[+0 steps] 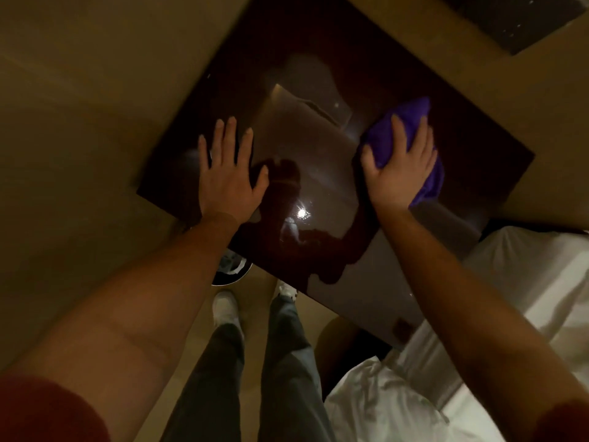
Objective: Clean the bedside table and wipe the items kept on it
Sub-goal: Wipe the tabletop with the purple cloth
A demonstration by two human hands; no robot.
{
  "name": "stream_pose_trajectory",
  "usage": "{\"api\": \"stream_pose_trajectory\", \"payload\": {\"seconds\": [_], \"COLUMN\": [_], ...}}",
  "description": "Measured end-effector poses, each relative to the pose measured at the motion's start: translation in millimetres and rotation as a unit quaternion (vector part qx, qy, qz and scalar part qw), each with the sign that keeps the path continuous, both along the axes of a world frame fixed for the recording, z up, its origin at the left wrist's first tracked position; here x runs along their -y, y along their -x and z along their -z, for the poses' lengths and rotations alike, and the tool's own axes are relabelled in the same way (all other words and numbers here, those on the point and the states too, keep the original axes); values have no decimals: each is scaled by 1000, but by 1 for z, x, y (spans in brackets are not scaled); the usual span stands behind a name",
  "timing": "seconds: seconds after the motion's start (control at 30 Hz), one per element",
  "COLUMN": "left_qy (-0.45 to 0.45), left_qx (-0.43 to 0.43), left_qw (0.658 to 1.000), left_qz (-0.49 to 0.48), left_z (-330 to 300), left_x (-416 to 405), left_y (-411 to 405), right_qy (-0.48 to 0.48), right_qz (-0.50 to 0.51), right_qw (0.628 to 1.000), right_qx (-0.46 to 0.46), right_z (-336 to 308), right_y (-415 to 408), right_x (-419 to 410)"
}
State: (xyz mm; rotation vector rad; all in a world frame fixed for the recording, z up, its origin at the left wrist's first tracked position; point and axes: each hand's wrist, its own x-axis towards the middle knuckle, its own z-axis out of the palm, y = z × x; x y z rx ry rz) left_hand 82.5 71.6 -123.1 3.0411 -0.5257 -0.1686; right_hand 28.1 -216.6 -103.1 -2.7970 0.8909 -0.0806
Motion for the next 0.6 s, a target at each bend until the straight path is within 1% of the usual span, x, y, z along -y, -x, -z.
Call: {"api": "stream_pose_trajectory", "payload": {"seconds": [0.17, 0.27, 0.33, 0.43, 0.5, 0.6], "left_qy": [-26, -34, -30, 1, -1, -3], "left_qx": [-6, -3, 2, -8, -15, -28], "left_qw": [1000, 999, 1000, 1000, 1000, 999], "left_qz": [-4, 4, 4, -20, -27, -24], "left_z": [-1, -2, -3, -6, -7, -8], "left_x": [-3, -2, -1, -1, -3, -3], "left_y": [-2, -2, -1, -3, -1, 0], "right_qy": [-2, -10, -22, -22, -31, -33], "right_qz": [-47, -60, -79, -147, -199, -247], "right_qw": [999, 997, 996, 988, 979, 968], "right_qx": [26, 38, 39, 34, 32, 20], "right_z": [3, 1, -1, -2, 1, 4], "right_y": [-108, -149, -155, -131, -92, -27], "right_x": [-9, -32, -49, -68, -77, -81]}}
